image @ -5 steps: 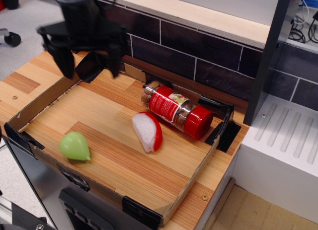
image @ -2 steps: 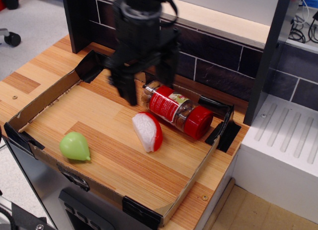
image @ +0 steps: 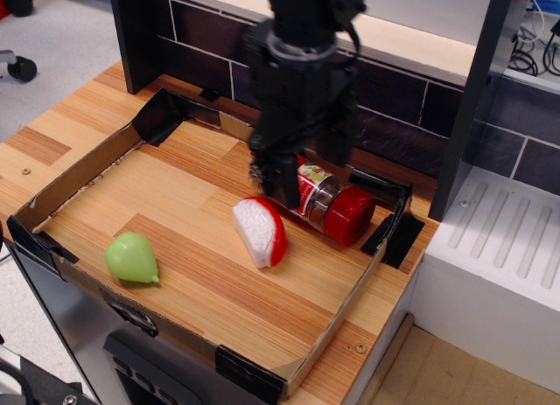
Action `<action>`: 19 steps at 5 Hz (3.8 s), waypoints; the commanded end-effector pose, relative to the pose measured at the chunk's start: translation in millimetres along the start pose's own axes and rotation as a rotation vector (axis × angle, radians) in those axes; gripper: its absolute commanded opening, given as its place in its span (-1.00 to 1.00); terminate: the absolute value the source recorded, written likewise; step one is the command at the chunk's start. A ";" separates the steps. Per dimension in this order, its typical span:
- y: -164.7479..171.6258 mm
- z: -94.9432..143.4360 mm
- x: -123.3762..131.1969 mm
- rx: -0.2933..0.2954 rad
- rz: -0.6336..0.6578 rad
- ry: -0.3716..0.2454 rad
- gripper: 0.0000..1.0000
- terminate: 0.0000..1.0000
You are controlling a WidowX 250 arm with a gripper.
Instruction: Upright basil bottle
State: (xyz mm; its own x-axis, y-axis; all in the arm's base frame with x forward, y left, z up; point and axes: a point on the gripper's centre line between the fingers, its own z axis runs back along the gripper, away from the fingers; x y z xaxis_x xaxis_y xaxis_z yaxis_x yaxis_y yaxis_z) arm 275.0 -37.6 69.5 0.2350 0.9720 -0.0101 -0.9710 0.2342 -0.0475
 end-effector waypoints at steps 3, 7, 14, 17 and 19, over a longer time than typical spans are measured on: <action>-34.2 -11.7 -18.0 -0.053 0.073 -0.027 1.00 -1.00; -36.4 -43.4 -20.7 -0.040 0.120 -0.106 1.00 -1.00; -42.2 23.7 37.5 -0.028 0.127 -0.007 -1.00 -1.00; -22.4 40.8 88.6 -0.009 0.091 0.049 -1.00 -1.00; -10.1 44.5 95.4 0.016 -0.012 0.294 -1.00 -1.00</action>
State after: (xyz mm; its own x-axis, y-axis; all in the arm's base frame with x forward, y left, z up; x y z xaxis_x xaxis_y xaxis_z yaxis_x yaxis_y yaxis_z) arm 287.7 46.2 103.7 0.2315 0.9149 -0.3308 -0.9687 0.2482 0.0085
